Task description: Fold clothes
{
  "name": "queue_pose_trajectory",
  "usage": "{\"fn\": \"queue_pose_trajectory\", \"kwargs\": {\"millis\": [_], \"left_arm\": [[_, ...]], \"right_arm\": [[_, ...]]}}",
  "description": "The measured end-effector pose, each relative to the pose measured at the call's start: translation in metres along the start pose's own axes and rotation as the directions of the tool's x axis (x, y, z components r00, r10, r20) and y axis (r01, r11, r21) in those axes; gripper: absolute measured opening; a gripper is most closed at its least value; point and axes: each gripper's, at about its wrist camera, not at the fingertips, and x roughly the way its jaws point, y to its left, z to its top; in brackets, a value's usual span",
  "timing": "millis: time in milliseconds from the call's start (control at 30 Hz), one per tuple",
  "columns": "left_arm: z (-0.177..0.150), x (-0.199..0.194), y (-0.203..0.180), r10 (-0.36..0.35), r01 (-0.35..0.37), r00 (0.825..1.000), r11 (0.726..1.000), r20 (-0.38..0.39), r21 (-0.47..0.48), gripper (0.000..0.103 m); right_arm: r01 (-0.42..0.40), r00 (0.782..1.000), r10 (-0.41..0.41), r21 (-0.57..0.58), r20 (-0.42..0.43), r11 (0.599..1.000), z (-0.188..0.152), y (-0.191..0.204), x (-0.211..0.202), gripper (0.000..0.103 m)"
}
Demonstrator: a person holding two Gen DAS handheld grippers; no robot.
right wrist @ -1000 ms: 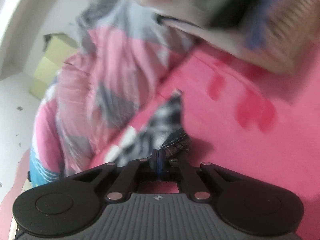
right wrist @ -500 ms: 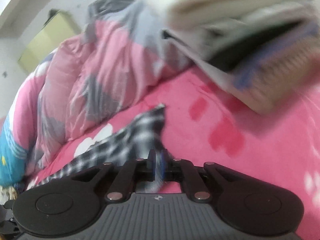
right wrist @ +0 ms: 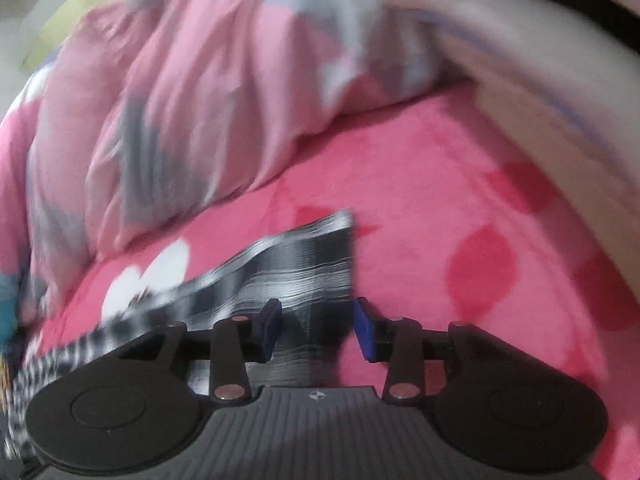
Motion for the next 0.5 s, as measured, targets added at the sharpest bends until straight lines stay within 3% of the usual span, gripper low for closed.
{"fn": "queue_pose_trajectory", "kwargs": {"millis": [33, 67, 100, 167, 233, 300, 333, 367, 400, 467, 500], "left_arm": [[-0.001, 0.000, 0.001, -0.004, 0.004, 1.000, 1.000, 0.005, -0.009, 0.028], [-0.002, 0.001, 0.001, -0.006, 0.007, 1.000, 1.000, 0.011, -0.017, 0.028], [-0.002, 0.001, 0.001, -0.008, 0.008, 1.000, 1.000, 0.016, -0.024, 0.028], [-0.003, 0.002, 0.000, -0.009, 0.010, 1.000, 0.999, 0.025, -0.031, 0.028], [-0.004, 0.002, -0.001, -0.008, 0.009, 0.999, 0.999, 0.031, -0.035, 0.028], [-0.005, 0.002, -0.002, -0.008, 0.009, 0.999, 0.999, 0.034, -0.038, 0.028], [-0.005, 0.002, -0.002, -0.008, 0.010, 0.999, 0.999, 0.035, -0.038, 0.028], [-0.005, 0.001, -0.002, -0.008, 0.009, 0.999, 0.999, 0.035, -0.040, 0.028], [-0.004, 0.001, -0.002, -0.007, 0.009, 0.999, 0.999, 0.035, -0.041, 0.028], [-0.004, 0.001, -0.003, -0.006, 0.007, 0.999, 0.999, 0.034, -0.040, 0.028], [-0.003, 0.001, -0.002, -0.007, 0.008, 0.999, 0.999, 0.034, -0.041, 0.028]], "right_arm": [[0.006, 1.000, -0.006, -0.034, -0.002, 0.999, -0.002, 0.007, 0.002, 0.032], [0.025, 1.000, -0.025, -0.065, 0.000, 0.998, -0.003, 0.011, 0.004, 0.009], [0.045, 0.999, -0.044, -0.093, 0.015, 0.995, -0.004, 0.017, 0.003, 0.004], [0.088, 0.995, -0.082, -0.152, 0.049, 0.984, -0.005, 0.027, 0.001, 0.003], [0.185, 0.979, -0.129, -0.418, 0.158, 0.889, -0.024, 0.071, 0.001, 0.003], [0.289, 0.951, -0.141, -0.638, 0.274, 0.713, -0.044, 0.114, 0.000, 0.005], [0.330, 0.942, -0.135, -0.763, 0.308, 0.557, -0.069, 0.133, 0.007, 0.006], [0.362, 0.932, -0.122, -0.853, 0.341, 0.377, -0.094, 0.152, 0.014, 0.015], [0.384, 0.923, -0.102, -0.905, 0.371, 0.183, -0.118, 0.171, 0.020, 0.040], [0.428, 0.900, -0.043, -0.898, 0.434, -0.096, -0.163, 0.185, 0.025, 0.059], [0.448, 0.891, -0.026, -0.885, 0.454, -0.130, -0.172, 0.187, 0.020, 0.059]]}}
